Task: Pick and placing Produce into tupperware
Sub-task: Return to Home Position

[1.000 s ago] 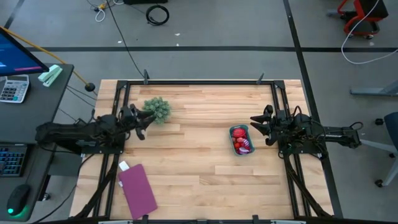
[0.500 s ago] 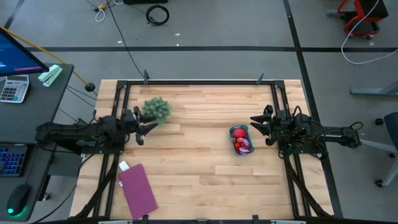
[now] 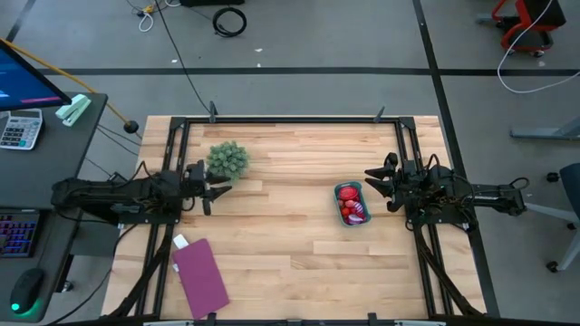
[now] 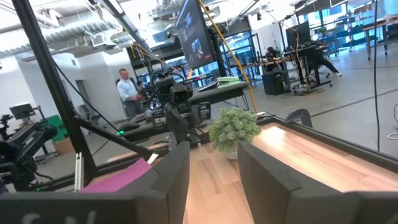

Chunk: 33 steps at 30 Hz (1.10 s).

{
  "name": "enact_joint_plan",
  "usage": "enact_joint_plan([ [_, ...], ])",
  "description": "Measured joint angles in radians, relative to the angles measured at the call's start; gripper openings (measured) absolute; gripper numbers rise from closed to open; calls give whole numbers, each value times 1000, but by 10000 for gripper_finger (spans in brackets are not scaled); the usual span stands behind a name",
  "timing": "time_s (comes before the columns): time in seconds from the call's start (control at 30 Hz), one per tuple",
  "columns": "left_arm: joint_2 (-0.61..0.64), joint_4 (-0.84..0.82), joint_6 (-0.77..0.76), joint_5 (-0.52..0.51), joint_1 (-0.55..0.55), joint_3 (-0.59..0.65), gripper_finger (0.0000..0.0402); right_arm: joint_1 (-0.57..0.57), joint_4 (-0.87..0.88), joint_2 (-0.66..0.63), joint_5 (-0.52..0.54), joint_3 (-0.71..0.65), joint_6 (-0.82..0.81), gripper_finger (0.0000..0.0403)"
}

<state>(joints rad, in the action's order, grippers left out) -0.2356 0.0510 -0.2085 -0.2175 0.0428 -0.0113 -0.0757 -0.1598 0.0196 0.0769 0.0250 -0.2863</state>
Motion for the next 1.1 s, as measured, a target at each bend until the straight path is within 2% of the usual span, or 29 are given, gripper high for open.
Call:
enact_joint_plan([
  [0.63, -6, 26, -9, -3, -1, 2, 140, 0, 4, 0, 0, 0, 0, 144],
  [0.87, -4, 25, -8, -3, -1, 2, 148, 0, 4, 0, 0, 0, 0, 144],
  [1.1, 74, 25, -8, -2, -1, 2, 156, 0, 4, 0, 0, 0, 0, 144],
])
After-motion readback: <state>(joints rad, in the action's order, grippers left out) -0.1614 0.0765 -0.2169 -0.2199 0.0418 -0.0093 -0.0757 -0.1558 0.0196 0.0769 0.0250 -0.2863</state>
